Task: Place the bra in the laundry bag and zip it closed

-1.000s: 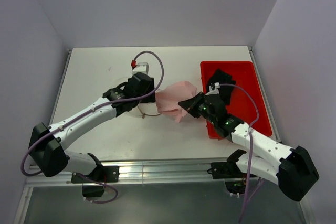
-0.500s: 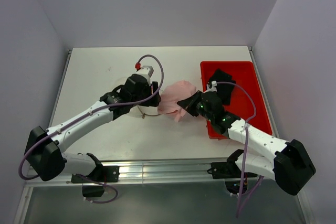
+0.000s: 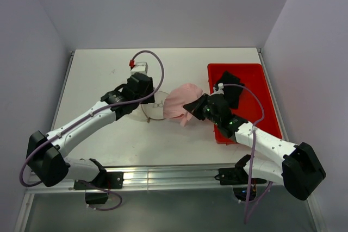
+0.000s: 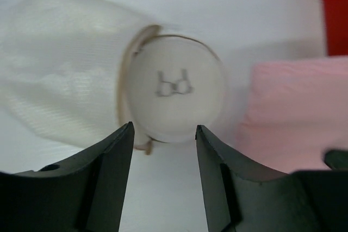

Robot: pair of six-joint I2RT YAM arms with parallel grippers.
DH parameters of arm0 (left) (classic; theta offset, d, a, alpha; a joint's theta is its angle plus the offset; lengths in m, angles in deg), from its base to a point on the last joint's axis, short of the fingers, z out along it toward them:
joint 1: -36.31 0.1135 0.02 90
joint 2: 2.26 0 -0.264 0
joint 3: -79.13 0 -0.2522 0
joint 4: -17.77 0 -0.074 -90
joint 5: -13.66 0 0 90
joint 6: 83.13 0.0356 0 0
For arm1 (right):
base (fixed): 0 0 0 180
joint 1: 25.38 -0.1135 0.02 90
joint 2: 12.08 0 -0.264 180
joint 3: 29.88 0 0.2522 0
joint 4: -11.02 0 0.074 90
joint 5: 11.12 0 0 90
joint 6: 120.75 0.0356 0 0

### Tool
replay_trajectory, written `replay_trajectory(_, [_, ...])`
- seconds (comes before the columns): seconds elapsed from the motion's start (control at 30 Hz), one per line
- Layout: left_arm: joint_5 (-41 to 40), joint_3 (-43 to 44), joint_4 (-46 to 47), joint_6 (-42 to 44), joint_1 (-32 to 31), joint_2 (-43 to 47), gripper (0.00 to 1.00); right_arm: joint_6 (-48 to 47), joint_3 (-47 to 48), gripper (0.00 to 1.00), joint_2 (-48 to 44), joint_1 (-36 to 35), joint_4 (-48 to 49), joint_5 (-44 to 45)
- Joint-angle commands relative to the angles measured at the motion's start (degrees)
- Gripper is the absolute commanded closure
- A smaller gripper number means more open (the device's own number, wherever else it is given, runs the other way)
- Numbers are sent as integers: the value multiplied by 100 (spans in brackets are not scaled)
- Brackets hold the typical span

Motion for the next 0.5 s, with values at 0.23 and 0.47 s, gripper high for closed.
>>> replay_trajectory(0.23, [-2256,522,-1080,-196,52,-900,48,-33,264,100,-84,-2,64,118])
replay_trajectory(0.47, [-2529,873,-1124,-187,52,-1594,51,-16,325,100,-23,-2,47,65])
